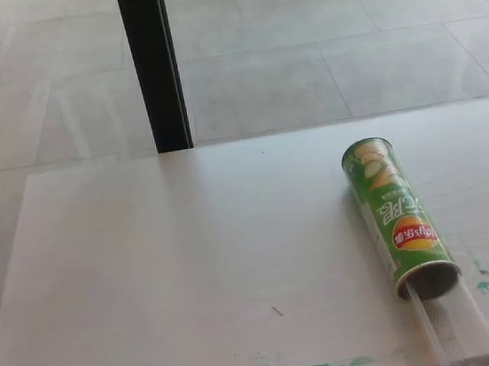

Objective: Use the right hand as a fist to push the chips tray inside its container kept in the middle of the desk

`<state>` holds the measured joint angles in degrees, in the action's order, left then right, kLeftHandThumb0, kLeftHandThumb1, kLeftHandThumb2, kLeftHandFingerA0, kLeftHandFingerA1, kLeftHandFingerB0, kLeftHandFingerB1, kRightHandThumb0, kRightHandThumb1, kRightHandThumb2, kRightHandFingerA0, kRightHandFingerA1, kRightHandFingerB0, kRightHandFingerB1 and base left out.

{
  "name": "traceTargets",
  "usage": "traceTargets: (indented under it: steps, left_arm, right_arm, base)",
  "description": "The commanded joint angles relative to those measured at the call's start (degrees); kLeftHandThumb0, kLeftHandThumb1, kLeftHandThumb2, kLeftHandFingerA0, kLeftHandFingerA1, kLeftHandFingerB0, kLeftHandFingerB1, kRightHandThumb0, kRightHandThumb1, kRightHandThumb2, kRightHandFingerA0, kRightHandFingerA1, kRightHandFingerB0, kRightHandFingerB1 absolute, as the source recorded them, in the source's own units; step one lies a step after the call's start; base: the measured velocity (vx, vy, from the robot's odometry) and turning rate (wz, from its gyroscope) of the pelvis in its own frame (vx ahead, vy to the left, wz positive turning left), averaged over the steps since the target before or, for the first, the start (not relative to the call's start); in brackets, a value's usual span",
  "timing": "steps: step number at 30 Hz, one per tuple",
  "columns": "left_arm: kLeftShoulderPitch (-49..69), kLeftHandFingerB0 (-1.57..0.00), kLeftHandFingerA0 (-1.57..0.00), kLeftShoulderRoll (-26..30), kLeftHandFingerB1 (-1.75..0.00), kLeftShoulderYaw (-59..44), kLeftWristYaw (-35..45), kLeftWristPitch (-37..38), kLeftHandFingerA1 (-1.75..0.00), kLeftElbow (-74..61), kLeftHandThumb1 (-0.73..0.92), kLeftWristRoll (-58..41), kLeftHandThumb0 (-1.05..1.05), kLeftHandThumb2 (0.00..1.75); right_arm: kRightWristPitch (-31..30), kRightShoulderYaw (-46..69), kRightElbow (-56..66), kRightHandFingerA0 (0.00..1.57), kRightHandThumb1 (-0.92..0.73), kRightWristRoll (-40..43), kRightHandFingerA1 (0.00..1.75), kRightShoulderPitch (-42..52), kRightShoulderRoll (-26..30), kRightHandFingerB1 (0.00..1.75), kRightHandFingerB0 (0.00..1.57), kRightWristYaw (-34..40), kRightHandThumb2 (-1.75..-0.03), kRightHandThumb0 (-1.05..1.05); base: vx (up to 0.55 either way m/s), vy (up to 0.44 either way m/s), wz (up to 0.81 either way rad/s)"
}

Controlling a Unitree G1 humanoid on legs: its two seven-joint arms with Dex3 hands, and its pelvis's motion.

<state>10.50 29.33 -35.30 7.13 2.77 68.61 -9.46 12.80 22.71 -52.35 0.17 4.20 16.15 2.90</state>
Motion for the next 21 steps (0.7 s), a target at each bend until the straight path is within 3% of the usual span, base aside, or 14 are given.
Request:
traceTargets:
  steps: [1, 2, 3, 4, 5, 6, 7, 11, 14, 15, 17, 18, 19, 21]
  left_arm:
    - [-1.2, 0.0, -0.94, 3.19, -0.78, -6.05, 3.15, 1.77, -1.37, 3.86, 0.46, -7.03, -0.84, 1.27]
    - [-1.29, -0.3, -0.53, 3.21, -1.24, -6.24, 3.05, 1.71, -1.68, 4.12, 0.92, -6.88, -1.05, 0.79]
    - [-1.32, -0.3, -0.53, 3.23, -1.26, -6.57, 3.33, 1.68, -1.7, 4.27, 0.92, -7.02, -1.05, 0.77]
    - [-1.55, -0.14, -1.14, 3.13, -0.85, -7.12, 3.08, 1.01, -1.46, 4.2, 0.44, -7.48, -0.8, 1.24]
    - [-1.27, 0.0, -0.87, 3.03, -0.85, -6.82, 3.69, 1.78, -1.42, 4.22, 0.5, -7.13, -0.99, 1.33]
    - [-1.2, -0.02, -0.81, 3.09, -0.89, -6.59, 3.66, 2.06, -1.41, 4.36, 0.51, -6.75, -1.05, 1.34]
    - [-1.35, -0.06, -0.96, 3.12, -0.91, -6.95, 3.42, 1.53, -1.49, 4.42, 0.45, -7.09, -1.05, 1.3]
    - [-1.84, -0.07, -1.03, 2.92, -0.81, -7.25, 2.88, 1.43, -1.41, 4.77, 0.44, -7.16, -0.82, 1.25]
    - [-1.33, 0.0, -0.91, 2.9, -0.79, -6.48, 4.04, 2.43, -1.36, 4.78, 0.5, -6.69, -0.85, 1.29]
    - [-1.5, -0.06, -1.06, 2.98, -0.87, -6.31, 3.32, 2.18, -1.5, 4.81, 0.52, -6.53, -0.96, 1.33]
    - [-1.78, -0.06, -1.06, 3.06, -0.87, -6.2, 2.45, 1.68, -1.5, 4.86, 0.52, -6.47, -0.96, 1.33]
    - [-1.84, -0.21, -1.22, 3.05, -0.95, -6.53, 2.75, 1.43, -1.57, 4.89, 0.5, -6.9, -0.94, 1.31]
    - [-1.52, -0.01, -1.12, 3.04, -0.89, -5.84, 3.18, 2.23, -1.58, 4.65, 0.58, -6.26, -1.05, 1.4]
    - [-1.32, -0.16, -1.18, 2.93, -0.97, -5.67, 3.25, 2.91, -1.61, 4.58, 0.59, -6.18, -1.05, 1.4]
  right_arm:
    - [10.32, 9.23, 0.39, 1.08, -0.83, 8.2, 0.97, -3.89, 2.74, 0.58, 0.72, 4.38, -0.64, -0.68]
    - [8.81, 10.86, 1.92, 1.07, -0.83, 9.64, 0.97, -4.38, 2.77, 0.58, 0.7, 3.78, -0.65, -0.71]
    - [8.84, 12.23, 3.28, 1.07, -0.82, 10.8, 0.94, -4.78, 2.37, 0.56, 0.69, 3.78, -0.64, -0.73]
    - [8.91, 13.33, 4.57, 1.04, -0.83, 11.08, 0.92, -5.17, 2.53, 0.57, 0.64, 4.05, -0.65, -0.75]
    - [7.88, 15.35, 9.64, 1.04, -0.82, 13.82, 0.96, -5.56, 1.91, 0.61, 0.64, 4.02, -0.65, -0.76]
    - [7.65, 17.3, 12.59, 1.05, -0.81, 15.83, 0.95, -6.47, 1.41, 0.57, 0.62, 3.73, -0.65, -0.75]
    - [7.17, 18.24, 13.92, 1.08, -0.81, 16.75, 0.92, -7.22, 1.29, 0.54, 0.61, 3.95, -0.64, -0.74]
    - [3.14, 21.48, 22.59, 1.03, -0.82, 20.32, 0.92, -10.28, 1.13, 0.5, 0.6, 3.93, -0.64, -0.74]
    - [-0.16, 20.93, 32.61, 0.96, -0.83, 19.85, 0.93, -9.31, 0.81, 0.48, 0.62, 4.39, -0.65, -0.78]
    - [-0.47, 20.44, 36.49, 0.95, -0.84, 19.98, 0.93, -9.42, 0.58, 0.47, 0.64, 4.28, -0.66, -0.8]
    - [-0.35, 19.92, 39.68, 0.95, -0.84, 19.74, 0.93, -9.45, 0.44, 0.47, 0.64, 3.98, -0.66, -0.8]
    - [-3.09, 18.72, 46.11, 0.98, -0.84, 19.21, 0.9, -9.58, -0.11, 0.45, 0.66, 5.76, -0.66, -0.83]
    - [-3.65, 17.98, 48.81, 0.98, -0.86, 18.32, 0.9, -9.79, -0.01, 0.45, 0.65, 6.14, -0.66, -0.82]
    - [-5.86, 17.57, 52.17, 0.99, -0.85, 18.32, 0.9, -9.94, 0.05, 0.45, 0.66, 6.54, -0.66, -0.84]
  base:
    - [0.0, 0.0, 0.0]
    - [0.0, 0.0, 0.0]
    - [0.0, 0.0, 0.0]
    - [0.0, 0.0, 0.0]
    - [0.0, 0.0, 0.0]
    - [0.0, 0.0, 0.0]
    - [0.0, 0.0, 0.0]
    - [0.0, 0.0, 0.0]
    - [0.0, 0.0, 0.0]
    - [0.0, 0.0, 0.0]
    - [0.0, 0.0, 0.0]
    - [0.0, 0.0, 0.0]
    - [0.0, 0.0, 0.0]
    - [0.0, 0.0, 0.0]
